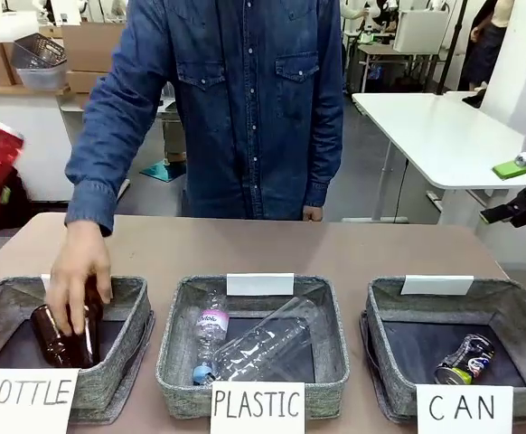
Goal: Sort the can waste into the basket.
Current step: Pick up the can waste from the table and place it in the right Fabric basket.
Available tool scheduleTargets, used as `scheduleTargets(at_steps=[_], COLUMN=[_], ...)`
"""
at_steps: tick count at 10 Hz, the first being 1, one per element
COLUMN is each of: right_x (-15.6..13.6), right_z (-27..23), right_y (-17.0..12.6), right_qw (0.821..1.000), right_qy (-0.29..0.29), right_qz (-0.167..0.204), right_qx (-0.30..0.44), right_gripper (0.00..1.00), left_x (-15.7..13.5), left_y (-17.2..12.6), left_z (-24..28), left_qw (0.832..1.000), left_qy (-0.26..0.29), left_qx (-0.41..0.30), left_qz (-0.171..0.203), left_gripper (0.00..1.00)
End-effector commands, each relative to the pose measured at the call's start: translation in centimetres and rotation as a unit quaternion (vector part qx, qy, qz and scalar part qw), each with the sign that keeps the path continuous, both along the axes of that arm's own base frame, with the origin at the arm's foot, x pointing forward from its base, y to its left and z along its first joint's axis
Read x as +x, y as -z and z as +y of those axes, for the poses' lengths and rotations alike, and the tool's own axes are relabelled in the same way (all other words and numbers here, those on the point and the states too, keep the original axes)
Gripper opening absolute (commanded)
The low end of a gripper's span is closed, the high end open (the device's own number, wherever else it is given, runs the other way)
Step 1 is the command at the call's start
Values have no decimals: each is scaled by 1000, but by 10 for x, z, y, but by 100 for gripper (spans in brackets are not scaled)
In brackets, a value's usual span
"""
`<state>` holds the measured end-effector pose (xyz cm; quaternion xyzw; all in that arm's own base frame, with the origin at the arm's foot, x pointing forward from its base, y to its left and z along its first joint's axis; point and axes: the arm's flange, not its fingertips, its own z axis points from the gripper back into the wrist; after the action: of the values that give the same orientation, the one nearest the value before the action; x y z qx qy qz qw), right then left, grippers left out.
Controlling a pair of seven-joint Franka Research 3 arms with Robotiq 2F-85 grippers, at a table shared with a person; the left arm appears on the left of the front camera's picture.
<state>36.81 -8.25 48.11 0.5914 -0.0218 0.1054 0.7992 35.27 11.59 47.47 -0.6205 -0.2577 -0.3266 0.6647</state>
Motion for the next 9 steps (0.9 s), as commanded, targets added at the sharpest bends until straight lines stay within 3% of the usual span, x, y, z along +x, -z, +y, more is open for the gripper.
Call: scheduleTargets(at_steps=[1,4,9], right_x=[0,0,0], right_z=[-1,-1,-1], right_y=[0,0,0], right_qw=[1000,1000,1000], right_qy=[-3,-3,-3], right_qz=[-11,-11,-11], right_qx=[-6,-6,-6], right_gripper=[100,100,100], left_x=[0,-15,-18], left_y=[-18,-24,-24], left_z=[36,74,59], left_qw=[997,992,995], left_qy=[-24,-57,-41], left_qx=[-72,-111,-92], left_qz=[-7,-22,-22], left_gripper=[47,47,47])
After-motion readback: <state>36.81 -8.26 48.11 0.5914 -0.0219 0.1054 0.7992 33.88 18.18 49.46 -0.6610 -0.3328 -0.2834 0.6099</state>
